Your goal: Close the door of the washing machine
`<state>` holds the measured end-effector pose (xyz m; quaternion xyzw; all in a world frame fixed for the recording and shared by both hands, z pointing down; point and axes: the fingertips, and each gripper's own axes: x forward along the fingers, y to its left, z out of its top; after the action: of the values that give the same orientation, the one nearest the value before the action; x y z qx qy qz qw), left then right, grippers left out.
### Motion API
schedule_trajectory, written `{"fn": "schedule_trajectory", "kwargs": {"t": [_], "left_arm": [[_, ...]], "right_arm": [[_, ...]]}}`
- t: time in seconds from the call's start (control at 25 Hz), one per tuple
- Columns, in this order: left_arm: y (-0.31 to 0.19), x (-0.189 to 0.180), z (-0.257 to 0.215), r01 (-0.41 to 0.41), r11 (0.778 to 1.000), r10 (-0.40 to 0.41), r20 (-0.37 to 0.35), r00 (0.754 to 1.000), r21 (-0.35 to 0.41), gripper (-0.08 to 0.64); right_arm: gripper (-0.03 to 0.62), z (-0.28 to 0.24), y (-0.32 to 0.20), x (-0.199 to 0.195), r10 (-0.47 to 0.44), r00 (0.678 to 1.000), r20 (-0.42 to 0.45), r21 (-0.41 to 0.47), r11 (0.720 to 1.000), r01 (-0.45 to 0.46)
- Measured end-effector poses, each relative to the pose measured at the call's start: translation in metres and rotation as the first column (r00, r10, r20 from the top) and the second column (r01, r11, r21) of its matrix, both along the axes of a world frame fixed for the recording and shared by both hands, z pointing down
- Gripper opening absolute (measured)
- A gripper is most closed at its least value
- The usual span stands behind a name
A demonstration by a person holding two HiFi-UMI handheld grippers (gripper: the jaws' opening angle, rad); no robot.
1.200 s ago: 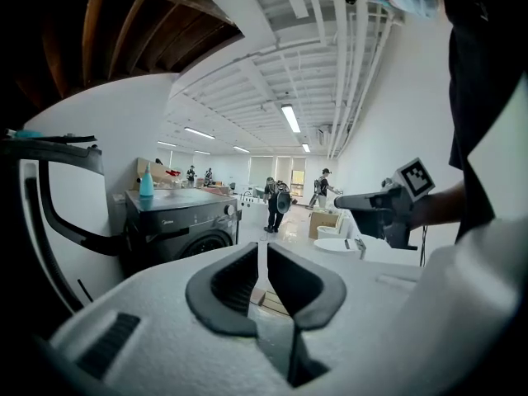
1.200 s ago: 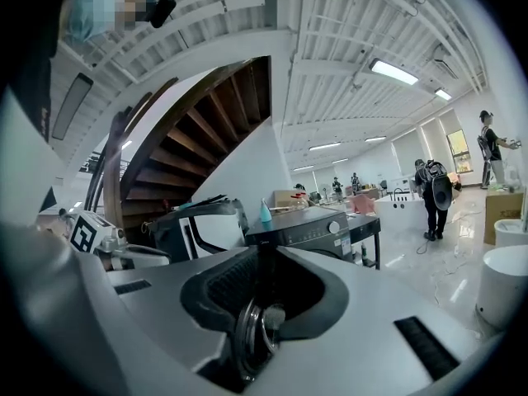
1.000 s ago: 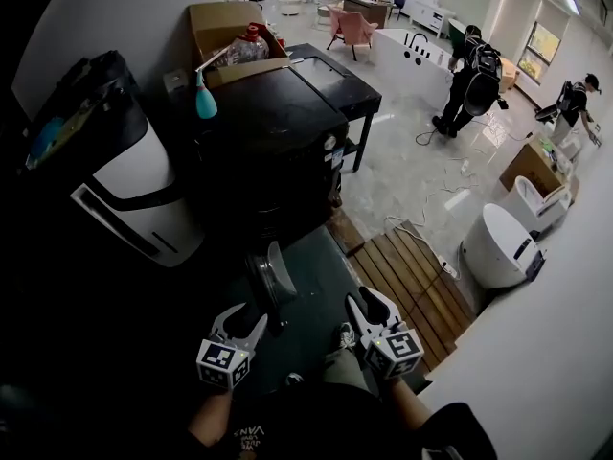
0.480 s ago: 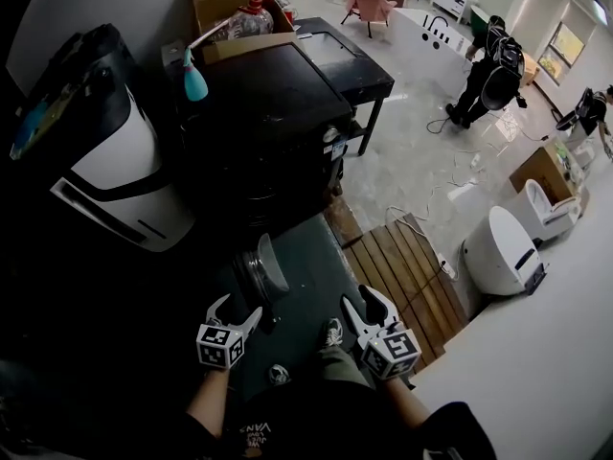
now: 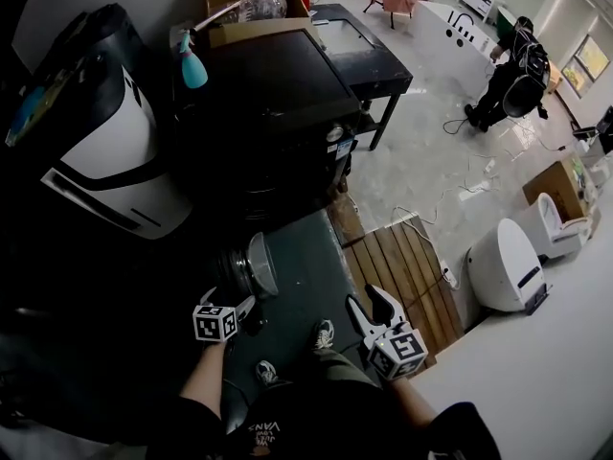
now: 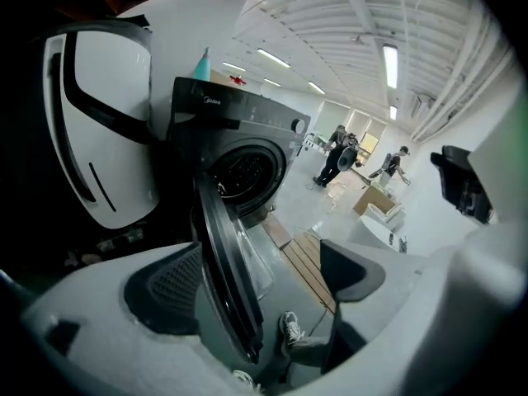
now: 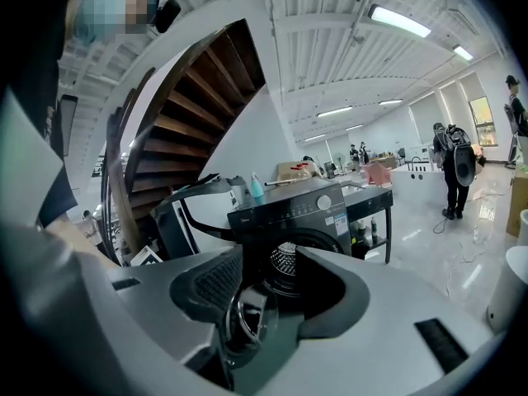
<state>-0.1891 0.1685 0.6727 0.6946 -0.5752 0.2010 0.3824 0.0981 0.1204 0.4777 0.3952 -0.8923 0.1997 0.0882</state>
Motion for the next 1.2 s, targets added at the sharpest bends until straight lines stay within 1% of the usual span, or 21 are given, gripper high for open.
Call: {"fn": "schedule_trajectory", "kwargs": {"t": [0.08, 0.16, 0.4, 0.56, 0.64, 0.76, 0.92, 1.08, 1.2], "left_arm": [[-0.003, 0.001, 0.011, 0.022, 0.999, -0.022, -0.003, 1.0, -0.03, 0.448], [-0.006, 0.001, 0.019, 0.051, 0.998, -0.051, -0.001, 0.999, -0.041, 0.454], [-0.014, 0.003, 0.02, 0.141, 0.99, -0.141, -0.007, 0.99, -0.013, 0.472], [-0.02, 0.008, 0.02, 0.202, 0.979, -0.202, -0.016, 0.979, -0.017, 0.481], [-0.024, 0.015, 0.021, 0.212, 0.977, -0.213, -0.014, 0.977, -0.024, 0.491], [-0.03, 0.028, 0.022, 0.2, 0.979, -0.2, -0.001, 0.98, -0.044, 0.492], [-0.043, 0.051, 0.021, 0.18, 0.982, -0.181, -0.025, 0.983, -0.055, 0.492], [-0.061, 0.078, 0.02, 0.113, 0.991, -0.116, -0.041, 0.992, -0.069, 0.492], [-0.079, 0.101, 0.019, 0.064, 0.994, -0.071, -0.08, 0.994, -0.088, 0.492]], "right_arm": [[0.184, 0.005, -0.006, 0.007, -0.009, 1.0, -0.002, -0.009, 1.0, 0.009], [0.184, 0.01, -0.011, 0.013, -0.02, 1.0, -0.003, -0.022, 1.0, 0.02], [0.186, 0.022, -0.021, 0.027, -0.048, 0.999, -0.003, -0.052, 0.998, 0.048], [0.186, 0.027, -0.032, 0.039, -0.066, 0.998, -0.008, -0.052, 0.997, 0.065], [0.186, 0.029, -0.037, 0.045, -0.069, 0.998, -0.007, -0.053, 0.996, 0.069], [0.187, 0.032, -0.043, 0.055, -0.072, 0.997, -0.014, -0.052, 0.996, 0.071], [0.187, 0.037, -0.049, 0.071, -0.067, 0.997, -0.031, -0.065, 0.996, 0.065], [0.187, 0.039, -0.054, 0.08, -0.046, 0.999, -0.03, -0.074, 0.996, 0.043], [0.186, 0.043, -0.057, 0.086, -0.032, 0.999, -0.036, -0.087, 0.996, 0.028]]}}
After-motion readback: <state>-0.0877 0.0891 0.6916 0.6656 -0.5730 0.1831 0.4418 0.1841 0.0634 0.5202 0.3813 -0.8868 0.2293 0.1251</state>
